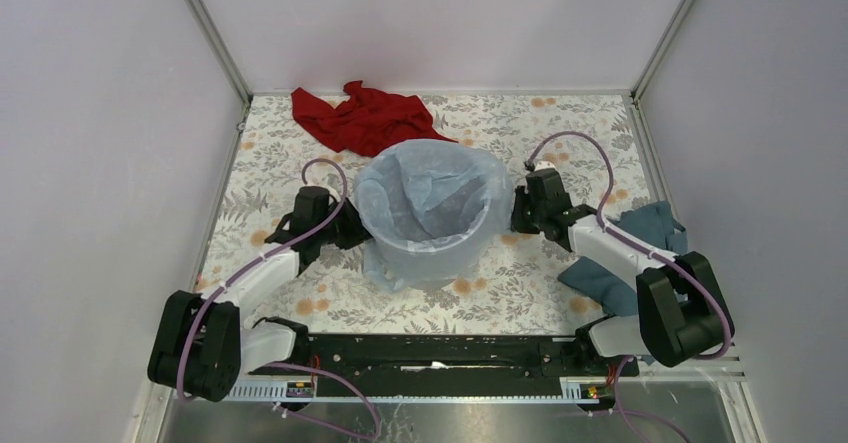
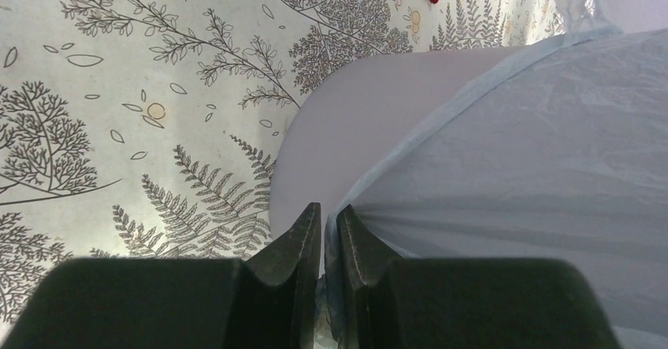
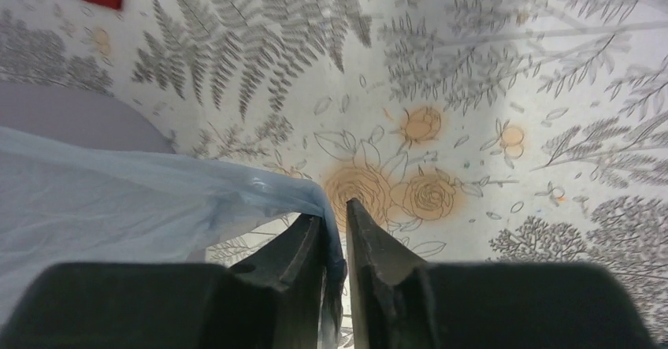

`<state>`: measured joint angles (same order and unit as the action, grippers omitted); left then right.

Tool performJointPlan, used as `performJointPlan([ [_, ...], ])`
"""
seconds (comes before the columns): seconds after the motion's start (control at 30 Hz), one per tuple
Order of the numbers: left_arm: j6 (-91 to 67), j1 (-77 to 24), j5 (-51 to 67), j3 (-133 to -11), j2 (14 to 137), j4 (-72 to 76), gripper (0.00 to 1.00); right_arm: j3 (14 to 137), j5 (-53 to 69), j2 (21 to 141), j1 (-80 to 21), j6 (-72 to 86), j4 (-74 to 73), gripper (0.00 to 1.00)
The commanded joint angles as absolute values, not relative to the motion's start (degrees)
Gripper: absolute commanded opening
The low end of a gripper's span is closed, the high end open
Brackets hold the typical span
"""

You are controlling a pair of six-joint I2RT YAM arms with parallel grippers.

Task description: Put the trash bags into the trash bin

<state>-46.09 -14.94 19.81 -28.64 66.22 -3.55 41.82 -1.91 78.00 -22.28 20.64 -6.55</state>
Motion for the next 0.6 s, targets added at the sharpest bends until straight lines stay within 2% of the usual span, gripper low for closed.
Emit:
performJointPlan([
  [0.0, -46.76, -15.56, 20.86, -28.0, 68.13, 1.64, 0.17, 37.19, -1.27, 77.84, -22.17, 24.77, -0.97, 0.27],
  [0.07, -46.17, -15.56, 20.68, -27.74, 68.86, 1.67, 0.17, 39.54, -3.95, 77.59, -22.21, 24.1, -5.17, 0.31],
  [0.17, -45.18, -15.61, 20.58, -27.14, 69.55, 1.71, 0.17, 47.53, -15.17, 74.55, -22.19, 22.99, -19.78, 0.34],
  [0.27, -45.07, -15.51, 21.46, -26.21, 69.62, 2.2, 0.17, 54.23, -22.28, 66.79, -22.22, 21.12, -28.86, 0.55],
  [0.37, -45.47, -15.55, 21.86, -25.23, 68.82, 2.88, 0.17, 63.06, -22.84, 61.82, -22.41, 18.14, -33.69, 0.74],
  [0.47, -45.07, -15.63, 21.74, -24.84, 68.39, 2.86, 0.18, 73.92, -19.27, 63.36, -26.41, 14.53, -37.15, 0.84],
  [0.57, -44.66, -15.56, 21.43, -24.53, 68.99, 2.75, 0.18, 85.2, -20.45, 68.49, -37.1, 12.11, -40.36, 0.93],
])
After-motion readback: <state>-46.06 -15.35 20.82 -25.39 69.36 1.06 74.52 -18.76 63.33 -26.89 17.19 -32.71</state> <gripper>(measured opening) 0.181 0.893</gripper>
